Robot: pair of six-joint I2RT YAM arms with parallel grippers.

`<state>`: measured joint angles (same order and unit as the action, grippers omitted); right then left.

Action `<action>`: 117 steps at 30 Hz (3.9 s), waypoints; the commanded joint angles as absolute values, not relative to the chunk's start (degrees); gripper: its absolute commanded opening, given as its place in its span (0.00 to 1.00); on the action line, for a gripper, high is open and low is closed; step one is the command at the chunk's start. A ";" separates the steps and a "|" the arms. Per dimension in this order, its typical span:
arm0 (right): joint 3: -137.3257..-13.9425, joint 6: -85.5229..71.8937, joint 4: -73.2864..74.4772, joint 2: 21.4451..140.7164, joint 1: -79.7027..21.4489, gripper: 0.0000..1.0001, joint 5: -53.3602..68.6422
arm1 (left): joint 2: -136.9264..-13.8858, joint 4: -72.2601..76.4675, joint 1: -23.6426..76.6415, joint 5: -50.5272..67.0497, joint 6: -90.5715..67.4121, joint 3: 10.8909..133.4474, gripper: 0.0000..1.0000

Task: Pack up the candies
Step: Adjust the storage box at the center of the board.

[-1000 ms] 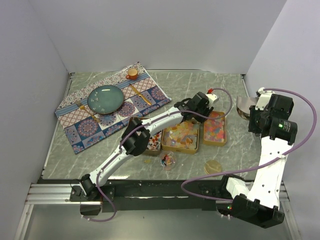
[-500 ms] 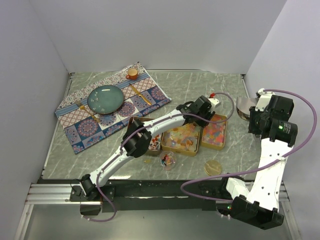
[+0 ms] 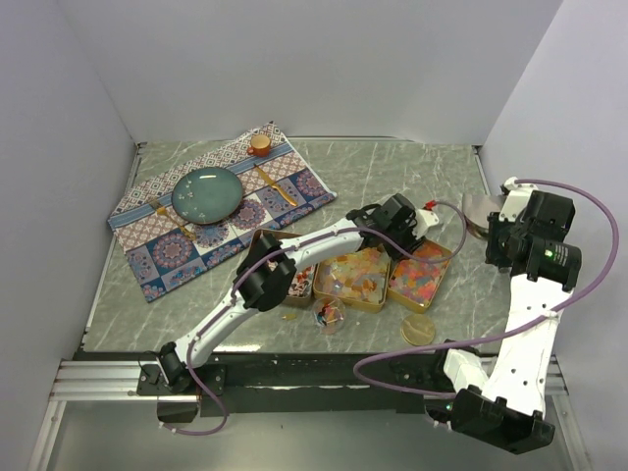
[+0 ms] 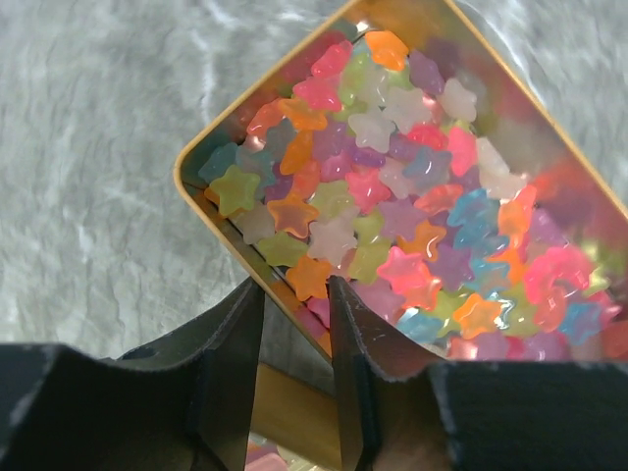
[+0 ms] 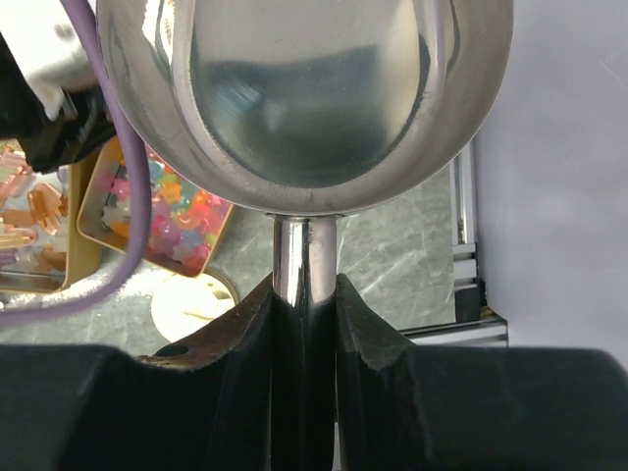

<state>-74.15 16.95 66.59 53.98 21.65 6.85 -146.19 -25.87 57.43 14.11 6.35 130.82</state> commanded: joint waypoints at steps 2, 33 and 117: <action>-73.92 15.64 62.49 53.53 21.80 0.00 8.44 | -146.95 -28.65 57.57 19.60 20.56 133.58 0.36; -74.45 30.31 66.01 52.48 21.88 0.00 -1.14 | -148.54 -17.39 50.19 53.69 36.74 132.28 0.28; -67.93 67.05 69.35 48.95 20.48 0.00 24.79 | -127.47 -36.39 41.67 17.83 -20.30 119.35 0.79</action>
<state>-66.08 52.49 71.22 48.16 21.58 20.49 -135.26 -38.39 45.65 6.94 -22.48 117.64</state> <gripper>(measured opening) 0.305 0.706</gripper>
